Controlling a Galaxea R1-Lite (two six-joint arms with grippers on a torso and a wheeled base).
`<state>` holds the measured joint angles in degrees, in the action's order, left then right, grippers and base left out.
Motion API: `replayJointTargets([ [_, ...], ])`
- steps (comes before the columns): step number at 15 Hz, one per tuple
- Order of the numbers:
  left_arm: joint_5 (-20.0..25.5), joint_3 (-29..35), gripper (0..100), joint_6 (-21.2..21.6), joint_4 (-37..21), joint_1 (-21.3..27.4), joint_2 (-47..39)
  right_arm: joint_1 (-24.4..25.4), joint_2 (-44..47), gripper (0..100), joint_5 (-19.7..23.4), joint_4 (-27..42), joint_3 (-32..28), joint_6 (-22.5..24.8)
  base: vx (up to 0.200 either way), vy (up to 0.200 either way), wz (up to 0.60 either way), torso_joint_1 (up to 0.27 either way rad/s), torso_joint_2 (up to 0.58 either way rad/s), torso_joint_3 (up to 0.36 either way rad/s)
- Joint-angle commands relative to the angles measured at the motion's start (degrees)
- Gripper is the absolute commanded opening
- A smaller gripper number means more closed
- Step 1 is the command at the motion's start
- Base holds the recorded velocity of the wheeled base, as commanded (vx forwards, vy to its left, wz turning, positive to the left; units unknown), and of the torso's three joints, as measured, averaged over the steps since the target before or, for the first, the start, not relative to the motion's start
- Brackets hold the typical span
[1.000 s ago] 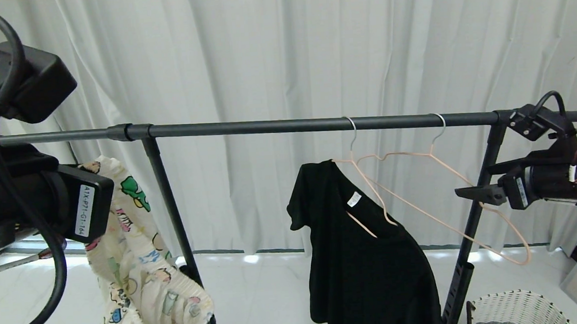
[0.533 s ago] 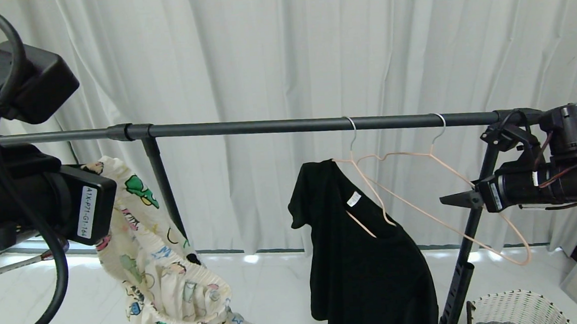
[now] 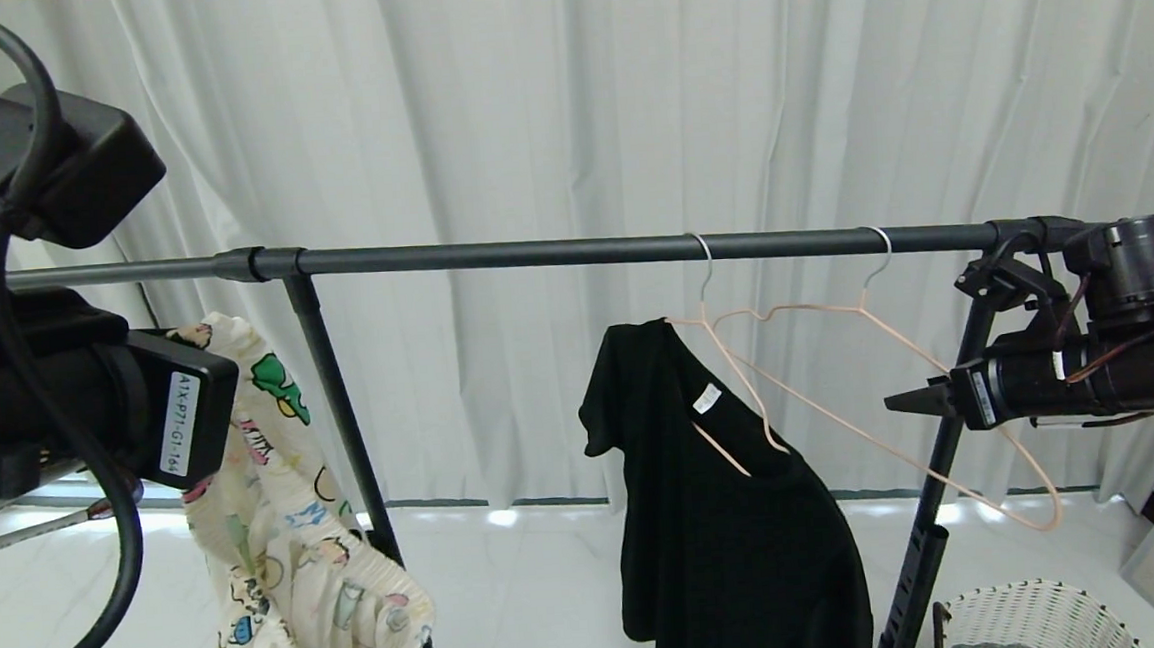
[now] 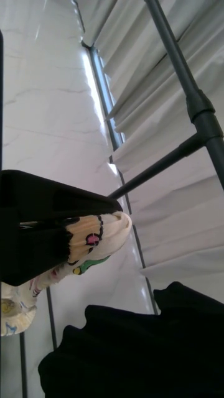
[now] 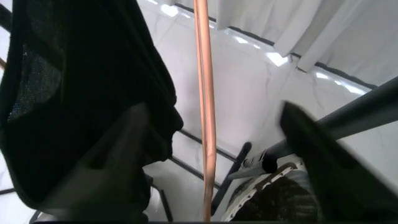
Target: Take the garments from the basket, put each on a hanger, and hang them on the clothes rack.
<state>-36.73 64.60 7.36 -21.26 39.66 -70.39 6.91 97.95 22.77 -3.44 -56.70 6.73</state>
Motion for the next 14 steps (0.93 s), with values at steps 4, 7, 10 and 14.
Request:
replayJointTargets([
  [4,0.0,0.0,0,0.0,0.0,0.0,0.1,0.0,-0.4,0,-0.1,0.0,0.0,0.0,0.0,0.0,0.0,0.0,0.0,0.0],
  [7,0.0,0.0,0,0.0,0.0,0.0,0.3,0.1,-1.4,0,0.0,0.0,0.1,0.0,0.0,0.0,0.0,0.0,0.0,0.0],
  [10,0.0,0.0,0,0.0,0.0,0.0,0.4,0.0,-3.6,0,0.1,-0.1,0.0,-0.3,0.0,0.0,0.0,0.0,0.0,0.0],
  [14,0.0,0.0,0,0.1,0.0,0.0,0.5,0.0,-7.7,0,0.2,-0.4,0.4,-2.9,0.0,0.0,0.0,0.0,0.0,0.0],
])
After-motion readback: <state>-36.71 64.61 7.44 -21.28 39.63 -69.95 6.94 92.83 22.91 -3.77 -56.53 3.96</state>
